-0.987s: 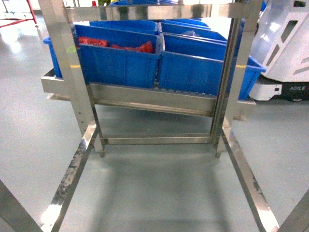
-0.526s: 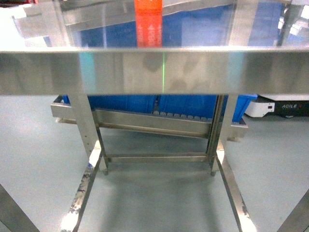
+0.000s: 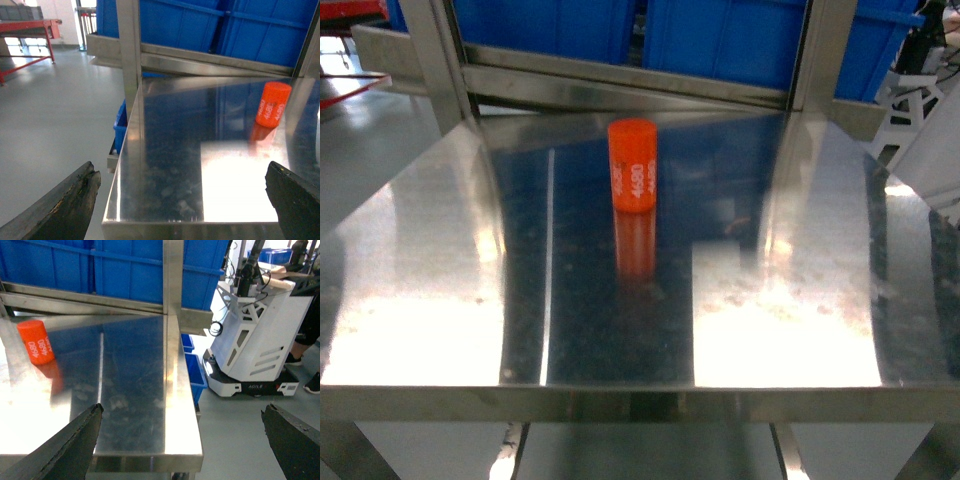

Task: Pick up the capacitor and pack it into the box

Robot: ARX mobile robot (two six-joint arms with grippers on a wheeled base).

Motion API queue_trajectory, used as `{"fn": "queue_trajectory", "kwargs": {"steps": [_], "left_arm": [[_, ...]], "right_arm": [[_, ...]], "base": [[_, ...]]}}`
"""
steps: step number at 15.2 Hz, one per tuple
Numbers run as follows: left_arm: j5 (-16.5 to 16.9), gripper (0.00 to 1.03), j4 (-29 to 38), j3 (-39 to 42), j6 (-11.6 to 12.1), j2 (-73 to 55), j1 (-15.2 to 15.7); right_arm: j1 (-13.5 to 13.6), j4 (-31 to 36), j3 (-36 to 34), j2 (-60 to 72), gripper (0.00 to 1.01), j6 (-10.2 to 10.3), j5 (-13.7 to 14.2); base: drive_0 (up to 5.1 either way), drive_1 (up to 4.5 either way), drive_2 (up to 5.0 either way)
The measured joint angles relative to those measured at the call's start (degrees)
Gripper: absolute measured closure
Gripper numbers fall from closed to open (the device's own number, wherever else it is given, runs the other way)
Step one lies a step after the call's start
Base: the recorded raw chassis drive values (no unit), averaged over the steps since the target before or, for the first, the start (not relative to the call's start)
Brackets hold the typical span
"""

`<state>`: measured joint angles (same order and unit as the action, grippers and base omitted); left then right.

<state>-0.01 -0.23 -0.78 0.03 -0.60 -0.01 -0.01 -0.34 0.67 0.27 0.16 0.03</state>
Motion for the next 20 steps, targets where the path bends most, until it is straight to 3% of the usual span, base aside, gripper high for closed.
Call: {"fn": "queue_trajectory", "kwargs": {"steps": [20], "left_arm": [[0.0,0.05,0.0,0.0,0.0,0.0,0.0]], "right_arm": [[0.0,0.07,0.0,0.0,0.03,-0.02,-0.02]], "base": [[0.0,0.0,0.0]]}}
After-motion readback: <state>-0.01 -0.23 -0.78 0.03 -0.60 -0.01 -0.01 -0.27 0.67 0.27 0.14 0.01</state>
